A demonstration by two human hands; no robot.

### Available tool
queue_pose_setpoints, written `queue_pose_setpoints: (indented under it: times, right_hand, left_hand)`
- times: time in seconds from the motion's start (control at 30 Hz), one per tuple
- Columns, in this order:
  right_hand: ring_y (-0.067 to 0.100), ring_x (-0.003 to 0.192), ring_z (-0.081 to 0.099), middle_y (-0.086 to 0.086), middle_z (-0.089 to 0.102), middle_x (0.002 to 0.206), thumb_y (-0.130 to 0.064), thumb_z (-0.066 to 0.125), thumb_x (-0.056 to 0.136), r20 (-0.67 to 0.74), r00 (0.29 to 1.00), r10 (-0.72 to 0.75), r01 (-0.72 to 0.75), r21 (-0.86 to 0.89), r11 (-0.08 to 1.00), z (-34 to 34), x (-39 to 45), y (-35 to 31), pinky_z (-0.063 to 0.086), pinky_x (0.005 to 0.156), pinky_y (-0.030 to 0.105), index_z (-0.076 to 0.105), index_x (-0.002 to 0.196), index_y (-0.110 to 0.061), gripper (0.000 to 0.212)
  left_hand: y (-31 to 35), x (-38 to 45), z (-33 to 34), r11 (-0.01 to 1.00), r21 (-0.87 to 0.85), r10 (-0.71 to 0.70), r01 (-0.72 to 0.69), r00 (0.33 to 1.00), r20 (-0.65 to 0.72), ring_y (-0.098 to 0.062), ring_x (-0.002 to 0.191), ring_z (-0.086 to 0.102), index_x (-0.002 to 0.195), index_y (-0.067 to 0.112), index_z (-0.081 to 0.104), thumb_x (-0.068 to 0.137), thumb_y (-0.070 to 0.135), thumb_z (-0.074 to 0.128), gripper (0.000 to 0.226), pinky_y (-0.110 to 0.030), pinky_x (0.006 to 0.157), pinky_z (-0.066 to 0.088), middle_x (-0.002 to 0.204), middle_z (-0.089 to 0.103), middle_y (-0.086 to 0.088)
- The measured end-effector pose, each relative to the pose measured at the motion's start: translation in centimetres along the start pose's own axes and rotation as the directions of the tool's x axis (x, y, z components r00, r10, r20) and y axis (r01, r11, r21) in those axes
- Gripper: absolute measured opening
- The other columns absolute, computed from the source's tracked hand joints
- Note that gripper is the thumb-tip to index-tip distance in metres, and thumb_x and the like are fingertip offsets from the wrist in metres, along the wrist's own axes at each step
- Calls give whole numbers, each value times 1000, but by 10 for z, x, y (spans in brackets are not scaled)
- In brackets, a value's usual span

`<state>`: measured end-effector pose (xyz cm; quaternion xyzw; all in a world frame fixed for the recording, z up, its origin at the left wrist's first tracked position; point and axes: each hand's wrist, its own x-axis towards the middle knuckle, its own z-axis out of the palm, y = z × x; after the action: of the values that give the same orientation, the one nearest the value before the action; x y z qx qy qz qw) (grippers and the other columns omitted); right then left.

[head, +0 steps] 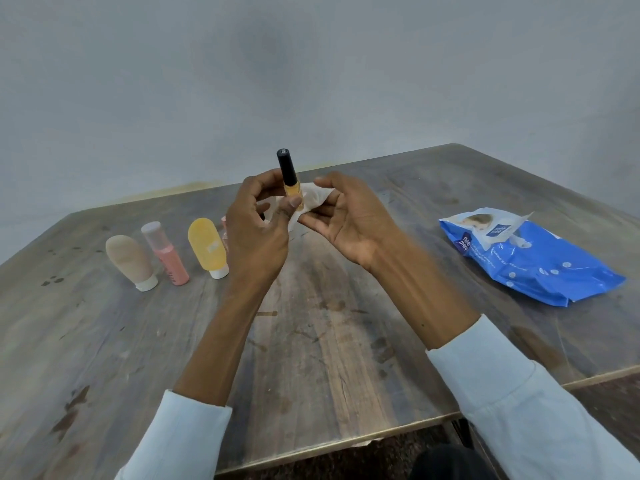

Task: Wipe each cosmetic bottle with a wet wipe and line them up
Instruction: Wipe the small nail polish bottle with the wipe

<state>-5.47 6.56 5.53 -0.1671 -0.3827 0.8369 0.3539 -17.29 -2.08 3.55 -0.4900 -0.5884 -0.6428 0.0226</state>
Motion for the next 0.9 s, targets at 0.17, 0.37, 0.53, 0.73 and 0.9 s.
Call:
queue_pose_setpoints:
  times: [0.17, 0.37, 0.53, 0.73, 0.9]
  right_hand:
    - [40, 129, 68, 34, 64, 139, -16, 63, 102, 39, 991, 127, -129, 78, 989, -2, 1, 1, 62, 102, 43, 54, 139, 15, 49]
    - [40, 124, 69, 32, 66, 136, -17, 65, 100, 85, 982, 170, -188, 309, 932, -5, 2, 0, 59, 104, 44, 54, 139, 16, 53]
    - [38, 121, 70, 31, 66, 138, -16, 64, 101, 67, 989, 132, -140, 146, 979, -4, 2, 1, 61, 102, 40, 55, 139, 15, 50]
    - [38, 109, 77, 31, 74, 120, -24, 61, 104, -41, 991, -125, 114, -214, 970, -1, 6, 6, 64, 97, 46, 66, 130, 7, 41]
    - [40, 88, 77, 23, 73, 78, -48, 59, 103, -89, 934, -346, 213, -639, 739, 6, 6, 14, 60, 98, 59, 71, 71, -8, 52]
  left_hand:
    - [-3, 3, -3, 996, -72, -49, 47, 998, -28, -9, 115, 71, 132, 12, 70, 98, 14, 74, 34, -42, 104, 58, 122, 76, 4]
    - [1, 3, -3, 992, -112, -51, 53, 998, 24, -1, 112, 71, 129, 16, 72, 100, 10, 73, 30, -24, 97, 57, 120, 75, 10]
    - [-2, 3, -4, 1000, -11, -4, 3, 1000, -23, -4, 113, 69, 124, 25, 74, 93, 16, 79, 32, -38, 102, 56, 115, 76, 14]
    - [-6, -1, 0, 937, 271, 231, -222, 973, -2, -8, 103, 65, 121, 22, 73, 89, 13, 81, 34, -23, 84, 46, 108, 68, 13]
    - [-8, -3, 1, 904, 322, 296, -283, 955, 10, -6, 102, 66, 121, 17, 74, 89, 7, 79, 33, -12, 84, 43, 109, 69, 7]
